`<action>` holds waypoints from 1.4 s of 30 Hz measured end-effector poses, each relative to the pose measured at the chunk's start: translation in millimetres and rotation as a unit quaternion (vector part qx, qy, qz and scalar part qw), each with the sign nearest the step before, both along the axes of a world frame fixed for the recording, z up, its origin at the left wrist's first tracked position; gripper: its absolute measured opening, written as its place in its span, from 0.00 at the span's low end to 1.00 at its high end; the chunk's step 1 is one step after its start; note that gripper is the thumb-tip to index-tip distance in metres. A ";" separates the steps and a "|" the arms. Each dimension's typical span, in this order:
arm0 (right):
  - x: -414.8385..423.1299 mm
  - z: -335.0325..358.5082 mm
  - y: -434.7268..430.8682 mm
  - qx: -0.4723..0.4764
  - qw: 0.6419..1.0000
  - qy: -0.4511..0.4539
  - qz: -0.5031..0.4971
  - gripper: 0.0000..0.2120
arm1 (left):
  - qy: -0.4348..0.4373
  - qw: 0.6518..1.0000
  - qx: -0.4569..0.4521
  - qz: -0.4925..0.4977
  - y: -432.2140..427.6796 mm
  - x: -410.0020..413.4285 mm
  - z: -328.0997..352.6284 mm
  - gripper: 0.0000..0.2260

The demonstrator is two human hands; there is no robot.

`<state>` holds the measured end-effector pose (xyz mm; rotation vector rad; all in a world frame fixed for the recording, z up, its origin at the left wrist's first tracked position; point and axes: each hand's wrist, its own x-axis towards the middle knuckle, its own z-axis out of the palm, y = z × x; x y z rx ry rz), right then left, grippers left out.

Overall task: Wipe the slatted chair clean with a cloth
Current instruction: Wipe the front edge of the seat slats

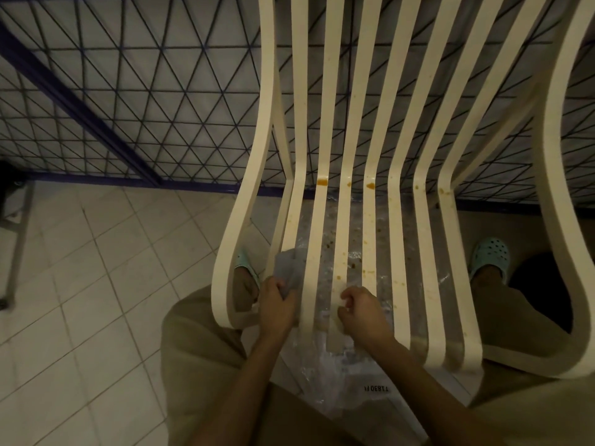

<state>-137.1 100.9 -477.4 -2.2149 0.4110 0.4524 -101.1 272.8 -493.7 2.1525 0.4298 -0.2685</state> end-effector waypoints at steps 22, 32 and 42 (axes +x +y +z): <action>28.1 -39.4 43.2 0.198 0.905 0.176 -0.332 0.06 | 0.055 0.992 0.113 -0.008 -6.0 43.1 -33.2 0.19; 26.2 -59.4 46.9 0.141 0.922 0.152 -0.327 0.03 | 0.034 0.986 0.158 -0.040 -23.4 96.1 -36.9 0.18; 31.3 -40.3 35.2 0.303 0.862 0.212 -0.348 0.03 | 0.043 0.988 0.141 -0.053 -18.8 99.0 -35.9 0.19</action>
